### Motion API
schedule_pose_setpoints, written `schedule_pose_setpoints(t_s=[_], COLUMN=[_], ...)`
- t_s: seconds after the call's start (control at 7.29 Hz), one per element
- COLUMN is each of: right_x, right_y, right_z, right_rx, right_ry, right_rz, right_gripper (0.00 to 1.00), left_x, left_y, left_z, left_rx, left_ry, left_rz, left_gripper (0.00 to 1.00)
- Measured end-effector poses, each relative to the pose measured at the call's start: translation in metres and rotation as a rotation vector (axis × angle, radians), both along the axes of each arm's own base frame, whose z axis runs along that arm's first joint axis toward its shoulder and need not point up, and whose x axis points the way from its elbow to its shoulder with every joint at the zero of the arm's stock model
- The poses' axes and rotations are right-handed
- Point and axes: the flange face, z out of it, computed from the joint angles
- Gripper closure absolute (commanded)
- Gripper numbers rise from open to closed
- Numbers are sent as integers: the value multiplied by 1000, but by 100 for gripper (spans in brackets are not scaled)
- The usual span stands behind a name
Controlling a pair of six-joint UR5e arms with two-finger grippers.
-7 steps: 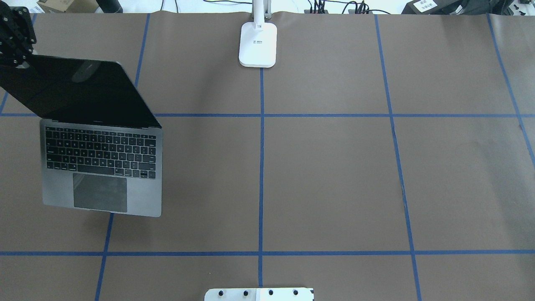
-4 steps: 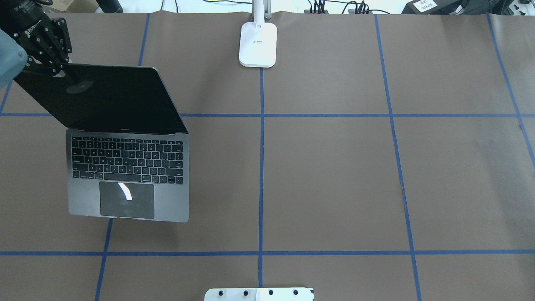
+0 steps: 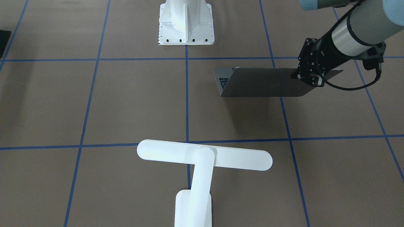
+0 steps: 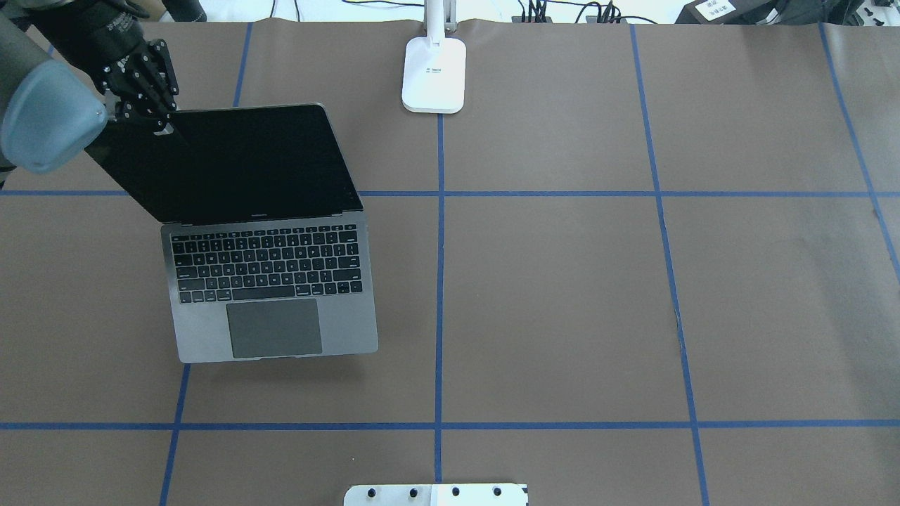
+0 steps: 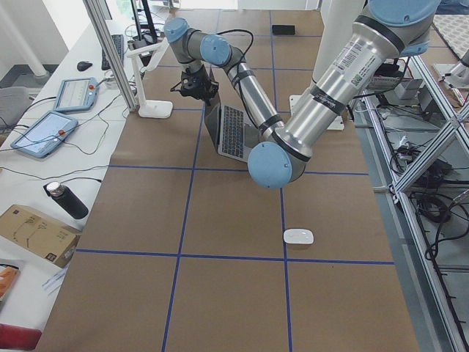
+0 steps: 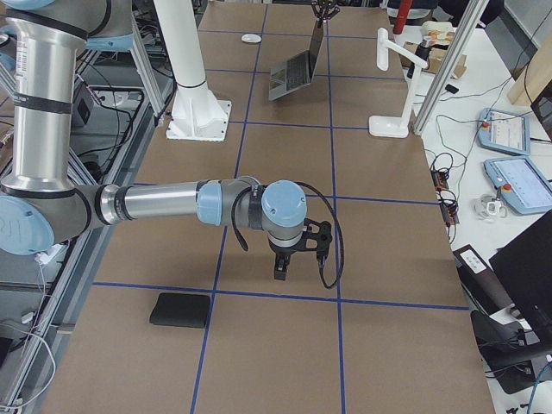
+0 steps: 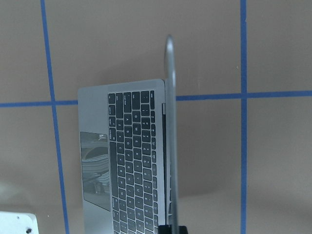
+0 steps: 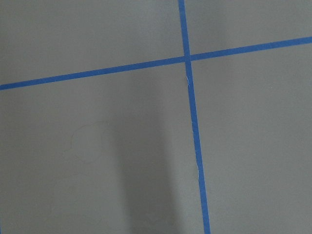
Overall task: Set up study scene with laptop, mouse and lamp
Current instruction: 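Lower the silver laptop onto the table with the left gripper, then slide the laptop toward the white lamp with the left gripper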
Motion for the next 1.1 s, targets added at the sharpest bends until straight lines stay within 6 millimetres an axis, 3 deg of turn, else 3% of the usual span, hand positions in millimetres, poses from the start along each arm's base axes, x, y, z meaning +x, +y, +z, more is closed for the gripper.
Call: schedule_pose_setpoints(t_s=[0.41,1.1], right_x=[2,4], right_y=[1,1], right_z=[0,0], right_rx=[-1,0], right_ry=[0,0], right_rz=[5,9], right_gripper=[0,0], left_x=[35,67], left_y=[-13,-6], left_z=[-10,-14], left_rx=[-44,-61], left_ry=[0,-8], left_rz=[-15,21], left_gripper=[100,100])
